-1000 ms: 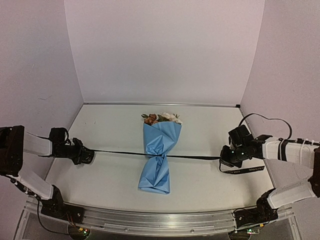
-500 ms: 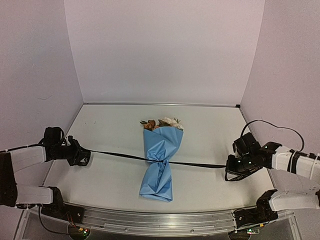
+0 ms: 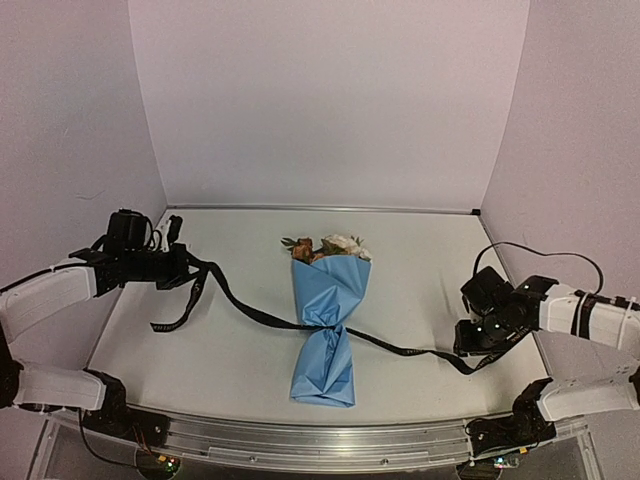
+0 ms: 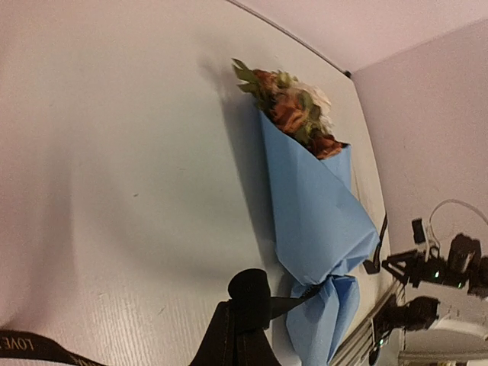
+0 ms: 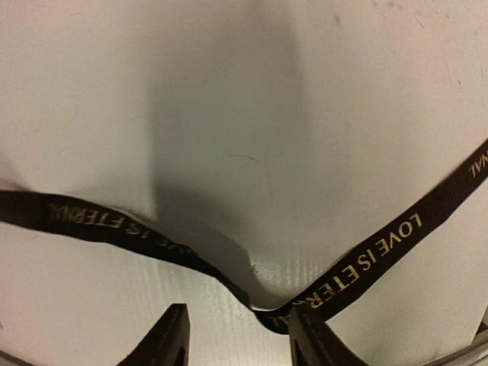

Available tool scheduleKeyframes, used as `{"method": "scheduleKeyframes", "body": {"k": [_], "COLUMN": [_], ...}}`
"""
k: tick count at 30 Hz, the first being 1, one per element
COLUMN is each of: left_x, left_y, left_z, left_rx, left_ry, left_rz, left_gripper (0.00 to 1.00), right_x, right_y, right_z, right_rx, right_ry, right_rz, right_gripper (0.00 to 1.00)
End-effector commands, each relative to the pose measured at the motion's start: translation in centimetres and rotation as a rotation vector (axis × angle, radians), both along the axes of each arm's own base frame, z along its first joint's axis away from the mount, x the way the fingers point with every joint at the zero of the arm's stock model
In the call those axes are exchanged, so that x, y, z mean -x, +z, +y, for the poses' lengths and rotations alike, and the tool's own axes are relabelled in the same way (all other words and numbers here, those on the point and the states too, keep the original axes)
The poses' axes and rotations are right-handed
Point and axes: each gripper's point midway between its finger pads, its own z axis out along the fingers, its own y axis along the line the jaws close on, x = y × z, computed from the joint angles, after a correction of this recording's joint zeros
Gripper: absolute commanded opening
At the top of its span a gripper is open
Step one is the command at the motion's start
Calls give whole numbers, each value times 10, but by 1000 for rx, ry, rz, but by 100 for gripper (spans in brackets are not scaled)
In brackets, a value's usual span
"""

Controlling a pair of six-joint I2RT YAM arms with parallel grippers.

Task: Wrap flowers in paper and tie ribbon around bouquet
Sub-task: Tie the ribbon around the folded bouquet.

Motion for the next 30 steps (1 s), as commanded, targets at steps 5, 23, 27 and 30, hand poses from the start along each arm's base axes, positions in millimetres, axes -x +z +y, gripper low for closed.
{"method": "scheduleKeyframes", "body": {"k": [5, 23, 27, 30], "left_x": [17, 29, 33, 35], "left_y": [64, 102, 104, 106], "left_z": [-66, -68, -69, -68], "left_rx": [15, 5, 8, 5], "left_ry": [-321, -385, -404, -404], "left_rz": [-236, -358, -371, -381], "left_gripper": [0, 0, 0, 0], "right_x": [-46, -81, -87, -92], "right_y": [100, 117, 113, 110], "right_z": [136, 414, 433, 441], "right_rx": [-273, -579, -592, -591], "right_ry": [494, 1006, 996, 972], "right_rz": [-308, -535, -523, -516], "right_gripper": [59, 61, 56, 47]}}
